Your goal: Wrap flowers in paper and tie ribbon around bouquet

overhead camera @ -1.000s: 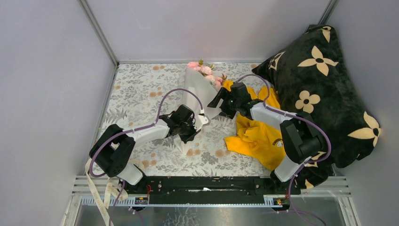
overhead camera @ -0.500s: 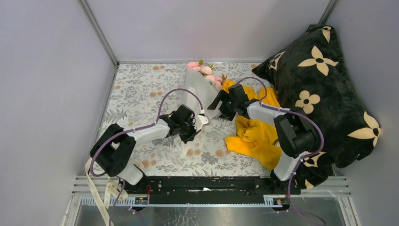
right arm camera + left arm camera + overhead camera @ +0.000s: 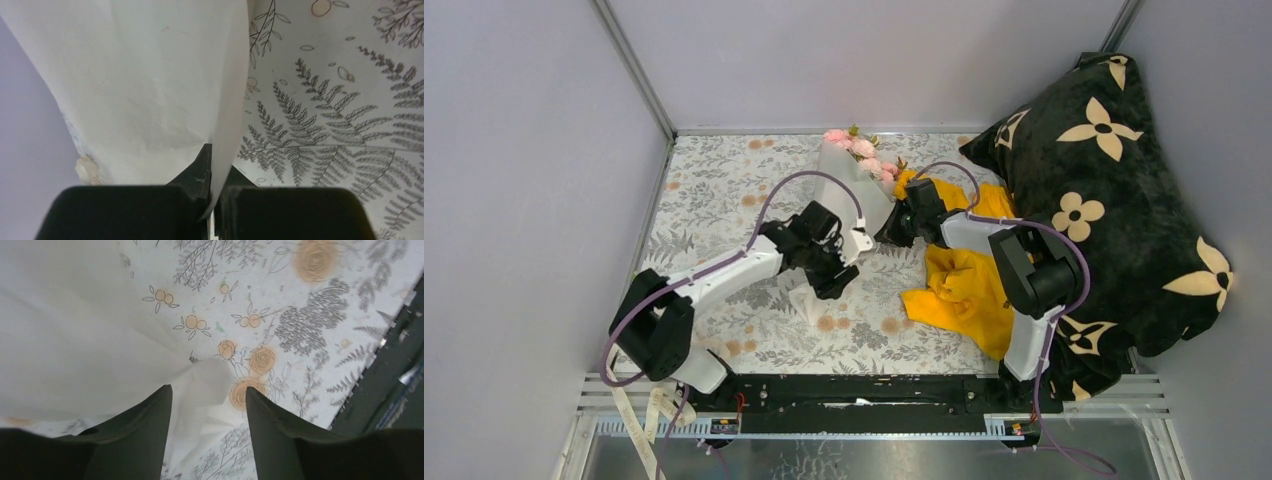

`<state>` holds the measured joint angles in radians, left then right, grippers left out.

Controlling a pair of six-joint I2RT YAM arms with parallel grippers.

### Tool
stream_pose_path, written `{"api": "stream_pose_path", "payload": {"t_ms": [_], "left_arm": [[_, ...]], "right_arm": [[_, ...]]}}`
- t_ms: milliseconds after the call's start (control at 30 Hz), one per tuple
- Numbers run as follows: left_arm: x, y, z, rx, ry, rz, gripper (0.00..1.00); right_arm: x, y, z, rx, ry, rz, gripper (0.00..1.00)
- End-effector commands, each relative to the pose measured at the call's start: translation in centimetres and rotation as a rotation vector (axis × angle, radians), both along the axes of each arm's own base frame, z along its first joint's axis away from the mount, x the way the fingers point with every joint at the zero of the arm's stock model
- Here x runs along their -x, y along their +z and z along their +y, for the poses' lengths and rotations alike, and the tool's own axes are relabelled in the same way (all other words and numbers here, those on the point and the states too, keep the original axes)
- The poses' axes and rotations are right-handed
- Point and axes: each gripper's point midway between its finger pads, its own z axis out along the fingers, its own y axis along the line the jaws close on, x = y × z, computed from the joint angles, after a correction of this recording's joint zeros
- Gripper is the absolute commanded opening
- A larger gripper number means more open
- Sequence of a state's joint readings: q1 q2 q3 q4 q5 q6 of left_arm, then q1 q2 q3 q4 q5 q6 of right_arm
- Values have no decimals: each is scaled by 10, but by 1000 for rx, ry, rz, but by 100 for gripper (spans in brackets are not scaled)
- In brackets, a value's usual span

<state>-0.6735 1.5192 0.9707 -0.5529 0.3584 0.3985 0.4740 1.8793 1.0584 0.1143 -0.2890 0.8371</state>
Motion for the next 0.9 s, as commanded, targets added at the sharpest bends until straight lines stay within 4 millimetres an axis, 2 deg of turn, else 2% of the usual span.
{"api": "stream_pose_path", "payload": {"t_ms": [0, 100, 167, 200, 267, 300, 400, 500, 567, 700, 800, 867], "left_arm": [[24, 56, 4, 16, -128, 42, 65], [32, 84, 3, 45, -200, 57, 67], [18, 96, 3, 81, -180, 21, 63], [5, 96, 4, 93, -137, -7, 56], [-25, 79, 10, 75, -15, -53, 31], [-36, 66, 16, 47, 32, -72, 22], [-65, 26, 35, -56, 121, -164, 14], [-83, 13, 39, -79, 165, -245, 10], [-77, 9, 31, -52, 136, -235, 9], [-32, -5, 19, -40, -11, -197, 10], [-3, -25, 23, -80, -91, -162, 14], [5, -38, 31, -126, -108, -140, 16]], "right_arm": [[-20, 2, -1, 42, 53, -83, 0], [-23, 0, 0, 48, 59, -87, 0], [-24, -3, 0, 51, 64, -84, 0], [-24, -4, 0, 51, 67, -83, 0], [-23, -6, -1, 58, 72, -80, 0], [-23, -6, -1, 60, 73, -80, 0], [-26, -6, -3, 68, 76, -87, 0], [-28, -4, -3, 77, 85, -91, 0], [-28, -4, -3, 82, 88, -91, 0], [-31, -3, -4, 90, 84, -95, 0], [-35, -3, -4, 99, 80, -99, 0], [-38, -2, -2, 98, 80, -102, 0]]}}
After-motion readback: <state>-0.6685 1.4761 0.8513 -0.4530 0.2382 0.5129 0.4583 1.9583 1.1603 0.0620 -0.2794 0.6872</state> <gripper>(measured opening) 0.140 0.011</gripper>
